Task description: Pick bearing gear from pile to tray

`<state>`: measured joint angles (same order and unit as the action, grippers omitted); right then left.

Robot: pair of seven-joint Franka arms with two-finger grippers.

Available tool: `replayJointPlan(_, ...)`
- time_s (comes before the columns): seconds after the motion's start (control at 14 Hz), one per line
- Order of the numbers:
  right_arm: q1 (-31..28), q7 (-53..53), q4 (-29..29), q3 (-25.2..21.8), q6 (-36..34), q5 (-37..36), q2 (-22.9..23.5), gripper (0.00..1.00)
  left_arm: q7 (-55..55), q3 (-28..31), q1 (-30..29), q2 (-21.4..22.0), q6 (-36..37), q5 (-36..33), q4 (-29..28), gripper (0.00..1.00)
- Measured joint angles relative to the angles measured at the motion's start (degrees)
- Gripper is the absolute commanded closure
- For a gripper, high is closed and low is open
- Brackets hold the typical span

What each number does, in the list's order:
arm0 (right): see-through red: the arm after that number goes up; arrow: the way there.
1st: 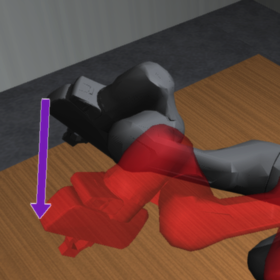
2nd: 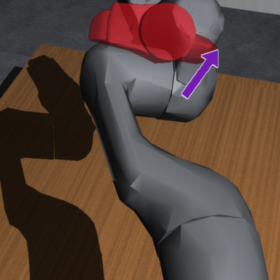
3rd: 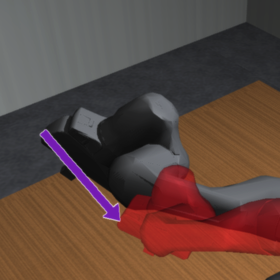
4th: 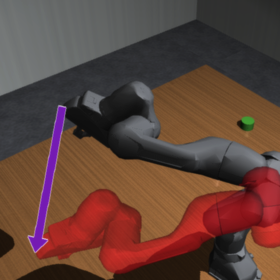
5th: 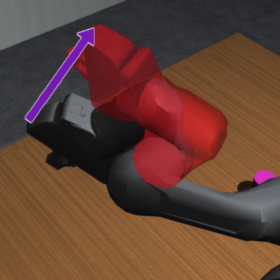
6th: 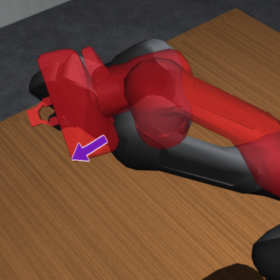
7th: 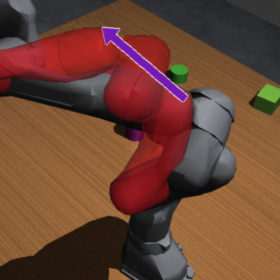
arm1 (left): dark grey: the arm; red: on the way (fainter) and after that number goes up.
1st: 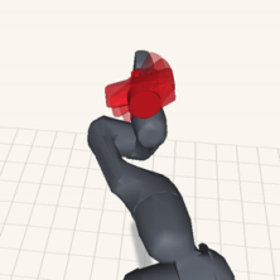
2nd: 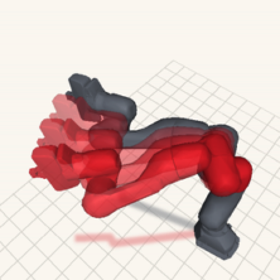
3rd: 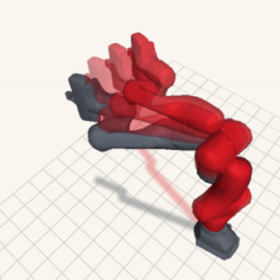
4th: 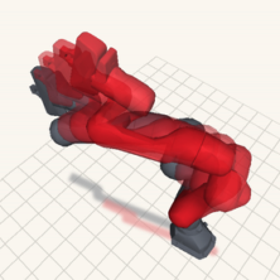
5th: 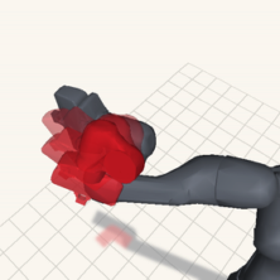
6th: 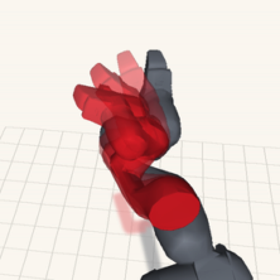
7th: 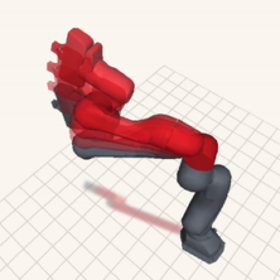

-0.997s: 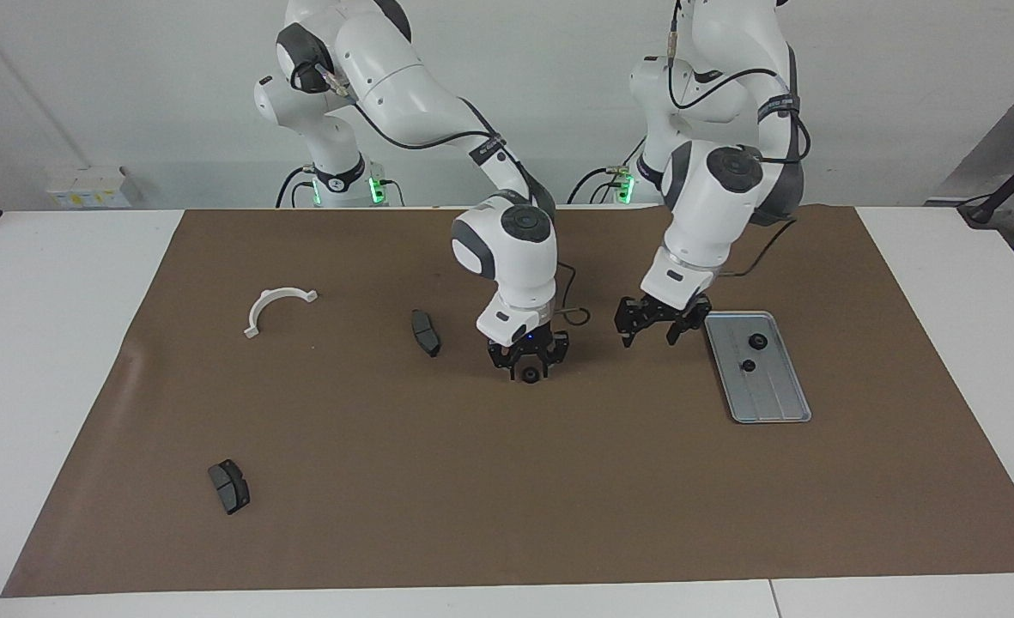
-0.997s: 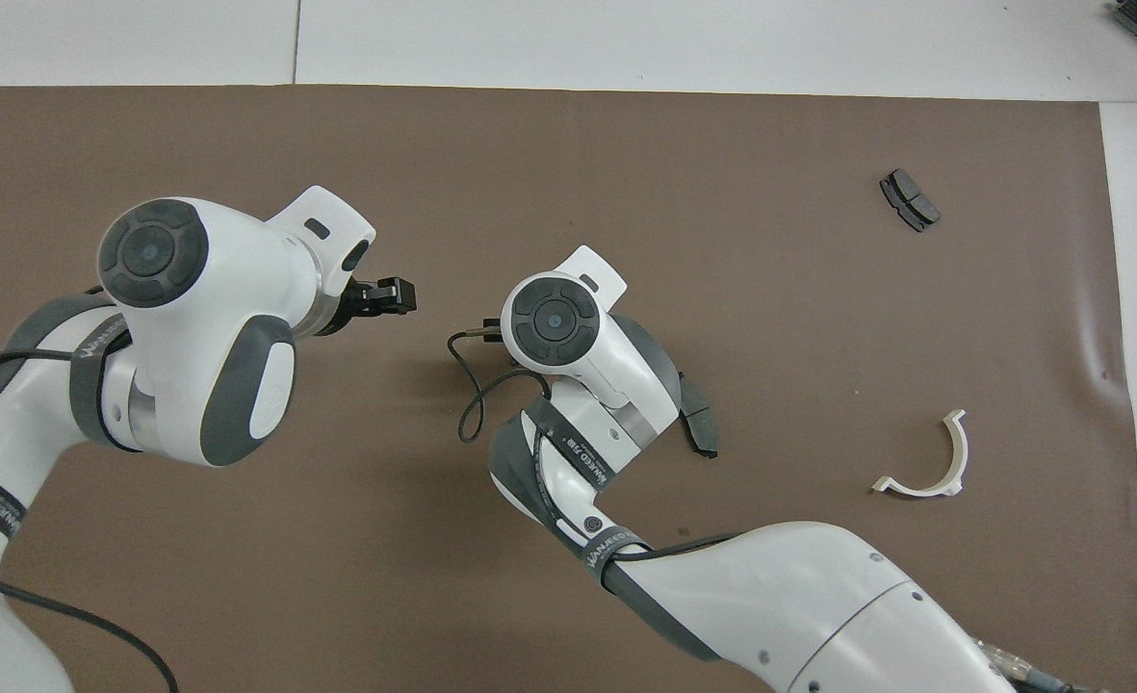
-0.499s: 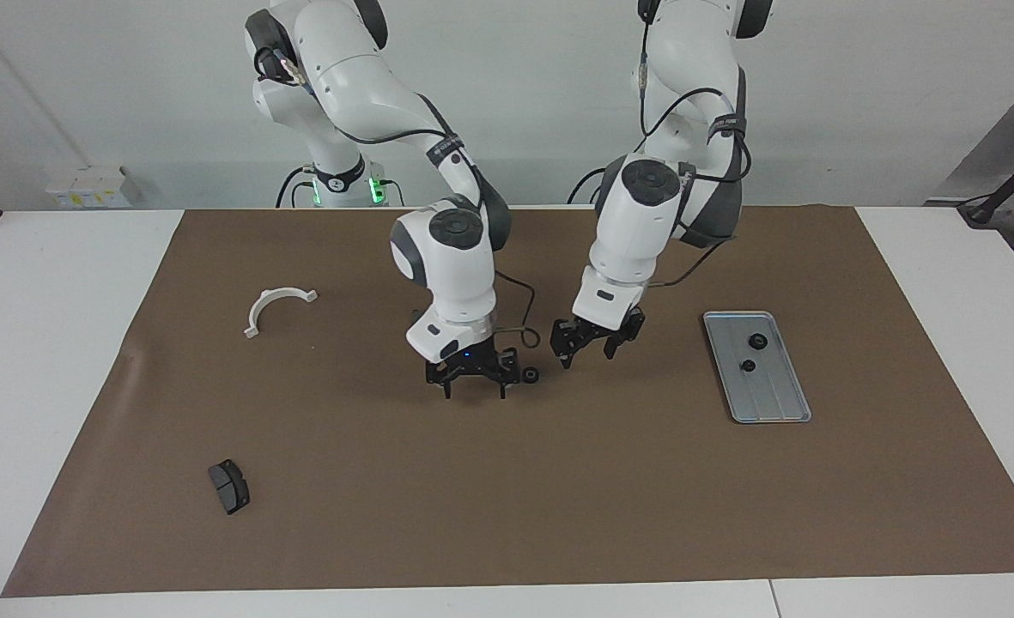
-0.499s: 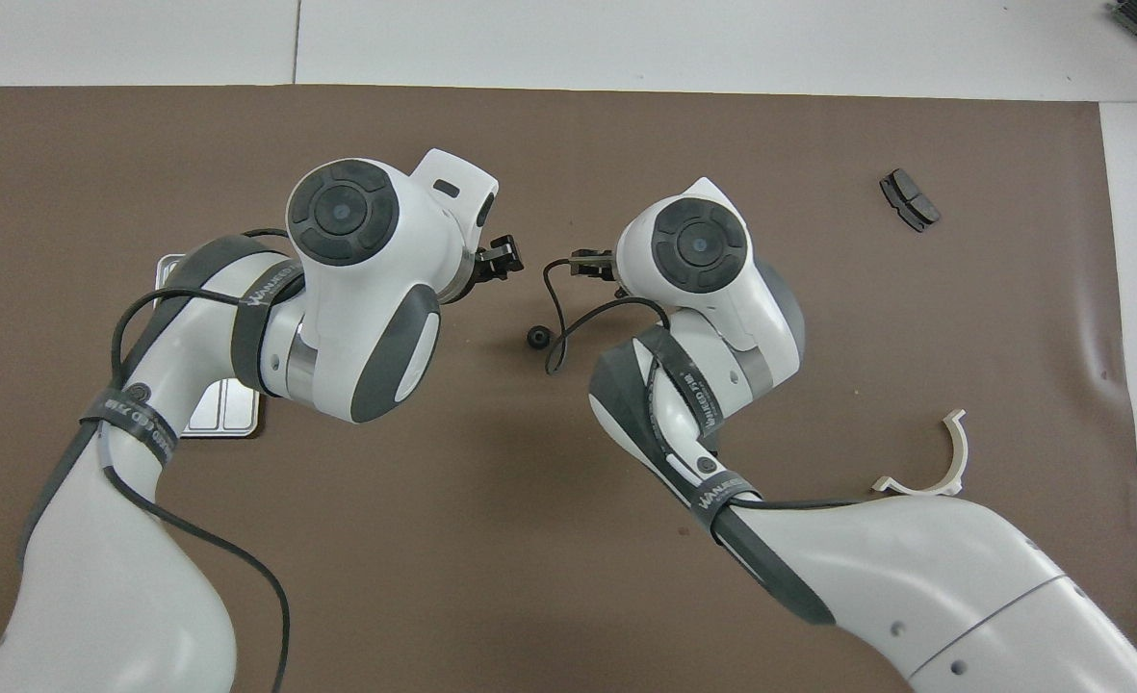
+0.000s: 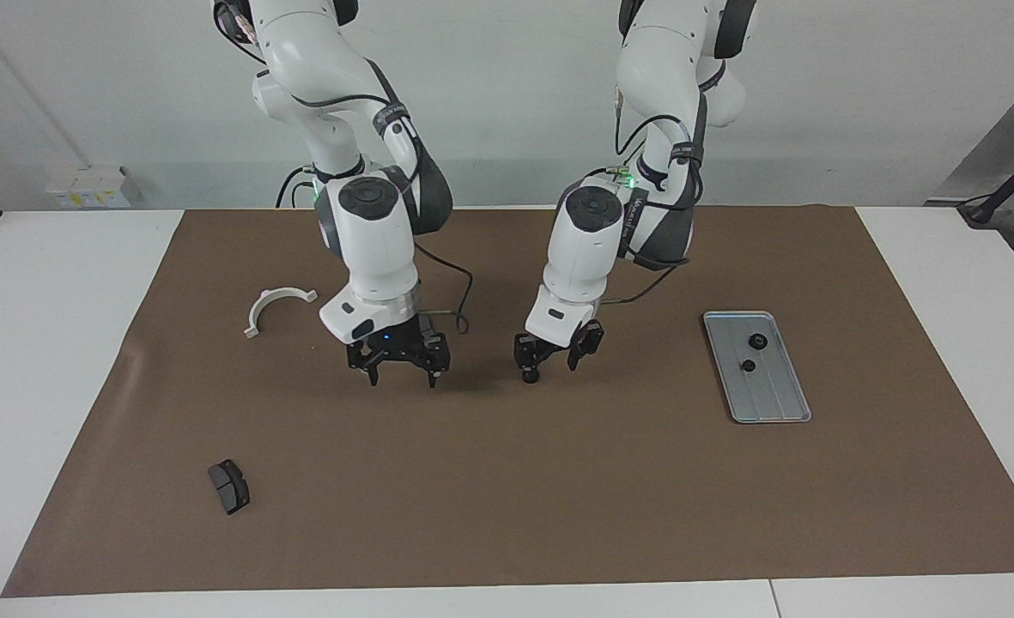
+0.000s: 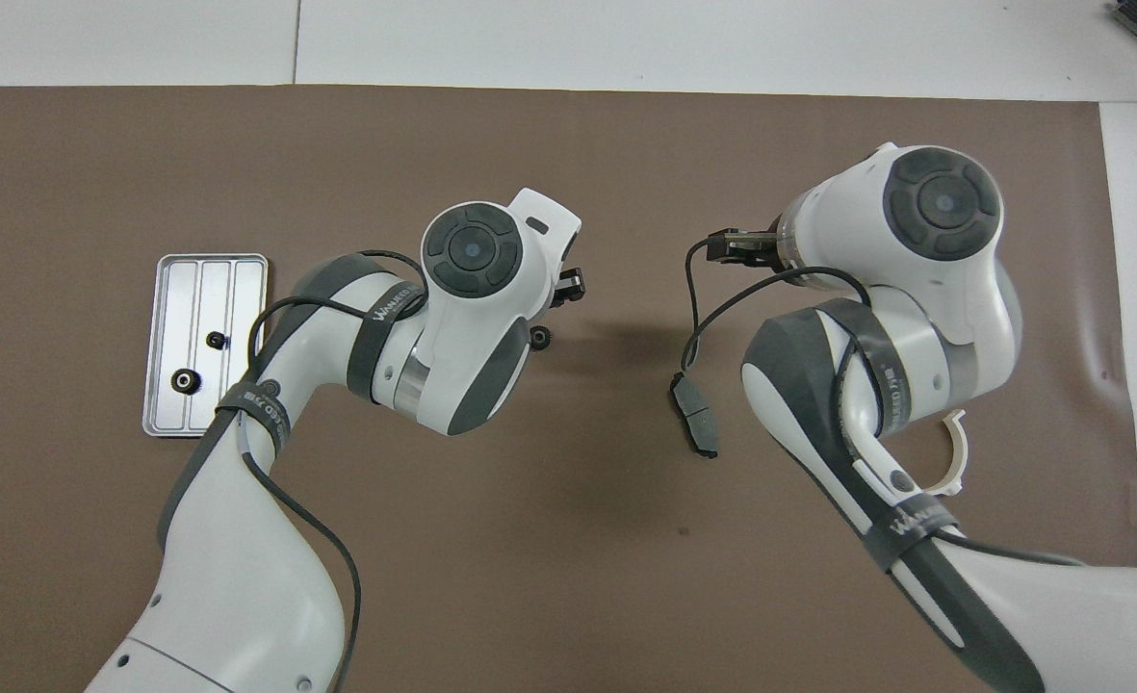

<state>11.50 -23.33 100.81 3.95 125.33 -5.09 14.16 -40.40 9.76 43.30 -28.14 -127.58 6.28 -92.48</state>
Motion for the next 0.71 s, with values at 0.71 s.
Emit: replayJointPlan(0.71, -10.9, 13.6, -5.6, 0.0, -15.8, 4.8, -8.5, 0.0, -0.9, 0.1, 2.4, -3.8, -3.5, -0.9, -3.0, 0.39)
